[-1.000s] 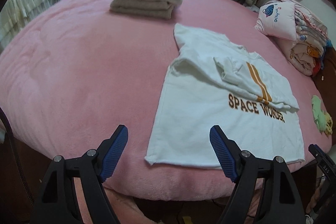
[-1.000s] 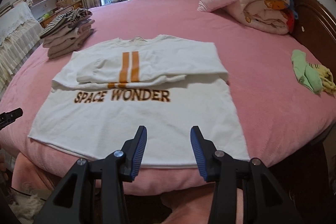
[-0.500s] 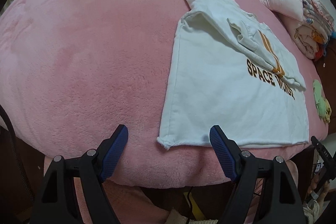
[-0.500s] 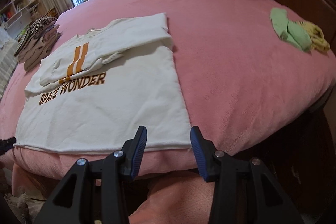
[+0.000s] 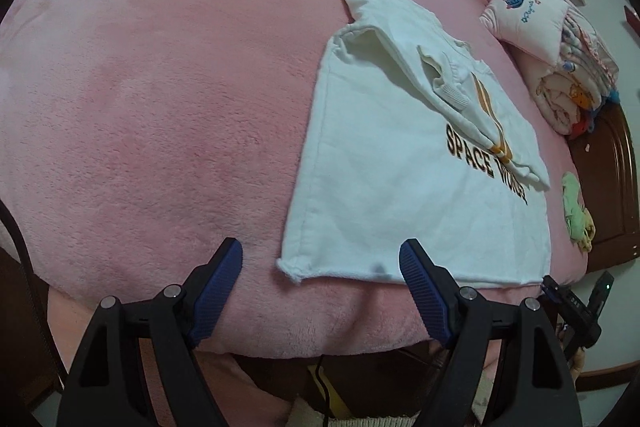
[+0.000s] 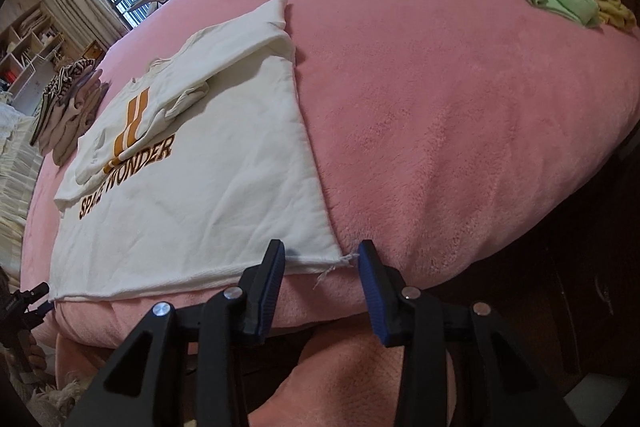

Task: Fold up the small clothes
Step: 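Grasp the sweatshirt hem edge with both grippers, then lift the hem with both grippers, fold it up toward the collar, release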

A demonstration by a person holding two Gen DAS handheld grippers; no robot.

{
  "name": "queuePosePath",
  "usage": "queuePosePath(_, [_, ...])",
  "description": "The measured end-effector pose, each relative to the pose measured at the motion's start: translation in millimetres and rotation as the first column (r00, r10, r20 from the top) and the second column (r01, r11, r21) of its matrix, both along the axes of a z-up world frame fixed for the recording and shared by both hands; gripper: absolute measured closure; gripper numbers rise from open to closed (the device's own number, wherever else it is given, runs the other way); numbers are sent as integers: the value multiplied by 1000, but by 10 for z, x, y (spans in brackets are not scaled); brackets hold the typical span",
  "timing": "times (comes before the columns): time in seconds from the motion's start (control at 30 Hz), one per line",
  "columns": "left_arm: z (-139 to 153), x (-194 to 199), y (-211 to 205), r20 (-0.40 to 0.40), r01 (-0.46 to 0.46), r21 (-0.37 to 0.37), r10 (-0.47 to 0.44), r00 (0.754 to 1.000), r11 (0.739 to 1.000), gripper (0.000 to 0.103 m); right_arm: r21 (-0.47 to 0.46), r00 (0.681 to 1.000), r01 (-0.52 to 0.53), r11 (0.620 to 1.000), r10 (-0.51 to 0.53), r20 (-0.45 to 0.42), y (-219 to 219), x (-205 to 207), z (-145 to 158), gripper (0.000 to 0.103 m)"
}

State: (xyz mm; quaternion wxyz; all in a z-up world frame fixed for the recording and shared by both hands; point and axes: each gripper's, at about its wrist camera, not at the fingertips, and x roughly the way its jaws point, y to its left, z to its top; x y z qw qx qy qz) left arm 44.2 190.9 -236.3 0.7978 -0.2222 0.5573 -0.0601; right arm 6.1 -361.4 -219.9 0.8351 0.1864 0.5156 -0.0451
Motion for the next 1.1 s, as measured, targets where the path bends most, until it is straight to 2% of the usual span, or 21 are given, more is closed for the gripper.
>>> queuePosePath(0.07, [2,-1,-34,6,17,14,-17,1000,1000,28,32,1000,-1,999,1,3,-8,19,-29,72])
queuePosePath(0.13, [-14,-1,-36,6,26,6,-26,1000,1000,47,56,1000,-8,998,8,6,3,39,-46,82])
queuePosePath(0.2, [-51,3,-27,-5,32,-29,-32,999,999,65,55,1000,-22,998,21,12,37,49,-46,87])
queuePosePath(0.3, [-76,-8,-6,-6,45,-97,-46,999,994,81,44,999,-35,998,34,15,75,49,-29,88])
queuePosePath(0.53, [-177,45,2,-44,15,-130,-21,999,991,78,46,1000,-17,999,17,1,65,71,-68,88])
queuePosePath(0.67, [-208,79,-43,-43,3,-102,-7,999,995,78,35,1000,-19,999,19,-5,108,105,-91,86])
queuePosePath(0.7, [-200,97,-74,-39,-1,-88,-3,999,996,80,41,1000,-24,999,24,-1,113,115,-91,88])
queuePosePath(0.77, [-169,125,-119,-31,-8,-62,6,1000,998,92,68,1000,-30,997,30,3,120,128,-89,95])
queuePosePath(0.83, [-124,151,-142,-29,-19,-53,18,999,998,96,81,1000,-27,996,27,10,110,131,-50,96])
queuePosePath(0.97, [1,182,-76,-23,-82,-106,80,997,991,97,123,996,-30,992,20,84,77,129,176,97])
queuePosePath(1.1, [180,286,-11,-46,-160,-169,154,987,973,97,108,986,-48,993,29,163,59,219,496,97])
